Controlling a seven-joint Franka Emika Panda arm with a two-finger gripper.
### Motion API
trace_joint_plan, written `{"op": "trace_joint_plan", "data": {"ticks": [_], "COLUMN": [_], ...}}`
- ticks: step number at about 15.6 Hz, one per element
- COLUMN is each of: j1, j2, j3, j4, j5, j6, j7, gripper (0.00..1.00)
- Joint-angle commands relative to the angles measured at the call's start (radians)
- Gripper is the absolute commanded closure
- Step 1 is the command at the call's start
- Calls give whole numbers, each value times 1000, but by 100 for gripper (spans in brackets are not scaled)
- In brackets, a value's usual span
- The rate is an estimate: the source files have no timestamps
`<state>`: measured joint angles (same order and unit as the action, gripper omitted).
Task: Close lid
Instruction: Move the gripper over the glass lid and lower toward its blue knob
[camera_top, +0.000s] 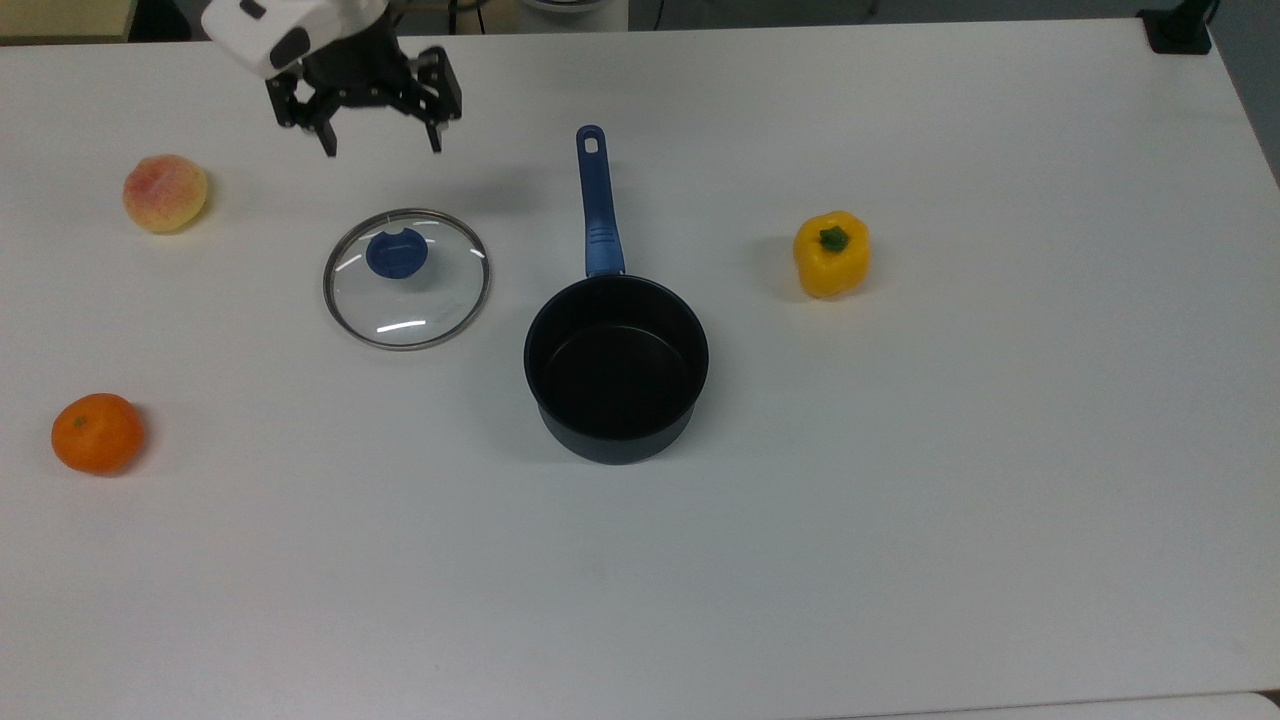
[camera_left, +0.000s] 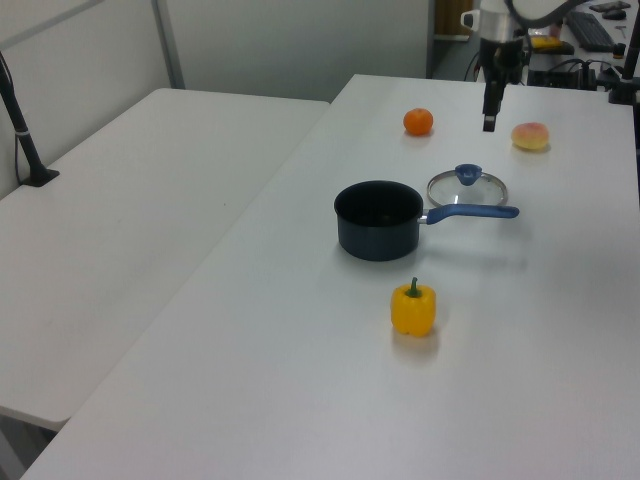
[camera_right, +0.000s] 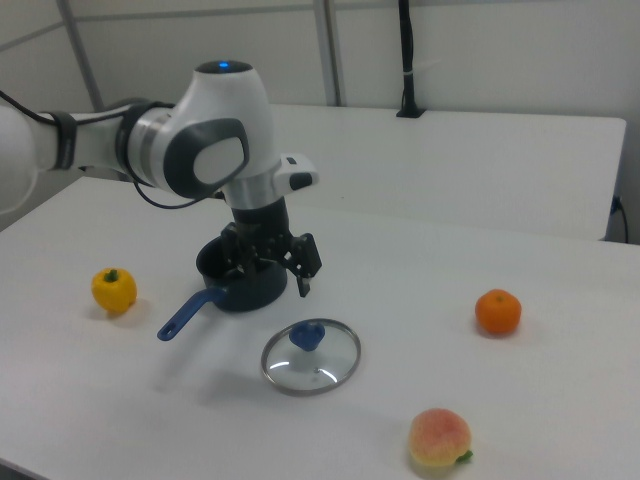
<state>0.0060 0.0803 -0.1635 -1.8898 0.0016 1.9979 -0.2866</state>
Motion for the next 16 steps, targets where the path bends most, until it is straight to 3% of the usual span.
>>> {"op": "trace_joint_plan", "data": {"ticks": [1, 4, 7, 16], "j1": [3, 5, 8, 11], "j2": [62, 102, 139, 205], "j3": [-4, -2, -2, -1], "j4": [-8, -9, -12, -21], "j5": [-17, -19, -63, -69], "j6": [99, 160, 185, 249], "j7": [81, 119, 133, 135], "gripper": [0, 0, 0, 0]}}
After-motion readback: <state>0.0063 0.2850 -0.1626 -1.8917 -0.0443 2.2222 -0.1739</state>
